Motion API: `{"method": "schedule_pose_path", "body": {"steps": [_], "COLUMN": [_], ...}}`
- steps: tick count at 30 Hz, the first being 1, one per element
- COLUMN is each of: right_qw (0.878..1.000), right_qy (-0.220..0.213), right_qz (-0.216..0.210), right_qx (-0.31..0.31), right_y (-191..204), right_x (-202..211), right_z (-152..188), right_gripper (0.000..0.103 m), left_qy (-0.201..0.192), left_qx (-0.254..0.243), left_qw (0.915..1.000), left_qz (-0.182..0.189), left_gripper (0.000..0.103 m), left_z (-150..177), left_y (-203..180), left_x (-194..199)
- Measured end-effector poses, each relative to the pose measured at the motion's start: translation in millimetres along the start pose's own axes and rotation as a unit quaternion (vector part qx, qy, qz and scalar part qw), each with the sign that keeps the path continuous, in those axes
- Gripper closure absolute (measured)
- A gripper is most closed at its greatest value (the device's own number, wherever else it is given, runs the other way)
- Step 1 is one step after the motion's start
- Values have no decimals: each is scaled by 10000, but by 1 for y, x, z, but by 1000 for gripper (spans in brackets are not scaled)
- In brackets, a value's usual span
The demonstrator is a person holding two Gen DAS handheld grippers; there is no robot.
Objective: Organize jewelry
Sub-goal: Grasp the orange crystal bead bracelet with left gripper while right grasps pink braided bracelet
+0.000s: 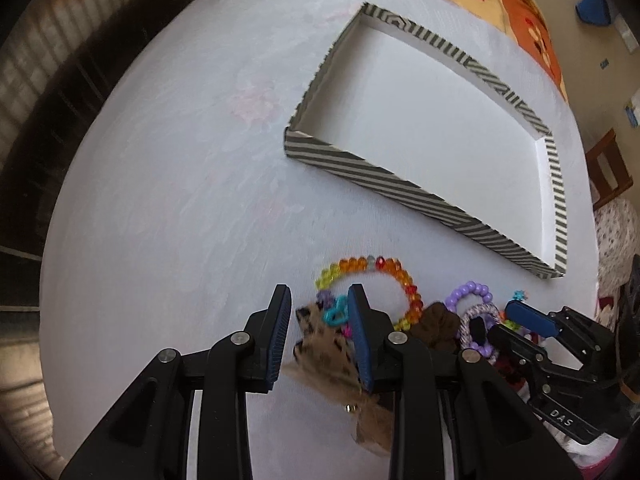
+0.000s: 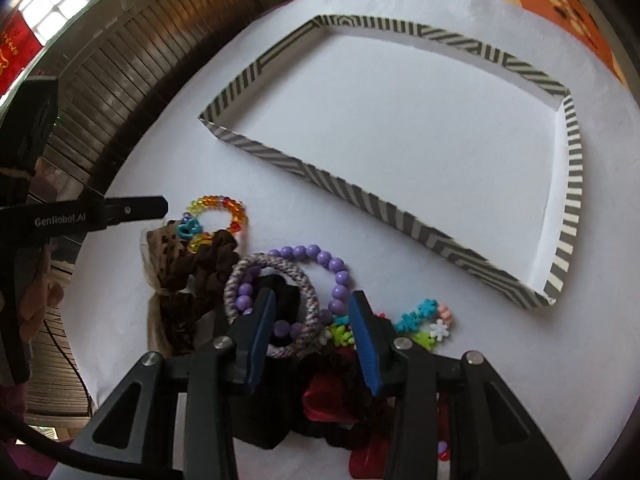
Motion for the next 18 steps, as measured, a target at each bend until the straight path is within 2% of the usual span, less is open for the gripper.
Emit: {"method": "schedule_pose_path", "body": {"steps": [8, 11, 14, 16, 18], "right_qw": [9999, 9998, 9997, 9996, 9996], "right_qy": [77, 93, 133, 122, 70], "right_qz": [-133, -171, -214, -265, -290], "right_qx": [58, 38, 50, 32, 18], "right_y": [-2, 0, 1, 2, 3], "right_x": [-6, -9, -13, -14, -14], "right_z": [-5, -6, -6, -6, -7], "right_gripper": [63, 64, 74, 88, 93], "left_qy": [403, 349, 328, 294, 241], "left_qx": [-557, -725, -835, -925, -949], "left_qw": [9973, 9961, 9953, 9946, 9946], "left_qz": [-247, -355, -375, -357, -341], "left_gripper": [82, 82, 82, 82, 100], "left_z": [-5, -7, -8, -8, -7], "left_y": [-10, -14, -17, -20, -19], "left_x": [-28, -32, -34, -34, -34]}}
Point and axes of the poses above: each gripper's, at about its wrist camera, not at the fingertips, and x roughly against the way its jaws point, y to its left, z to its underside, the point moved 3 cm from there along -x, roughly the way its jaws point, and after that the axes turned 7 degrees about z, right-handed, at the moved point
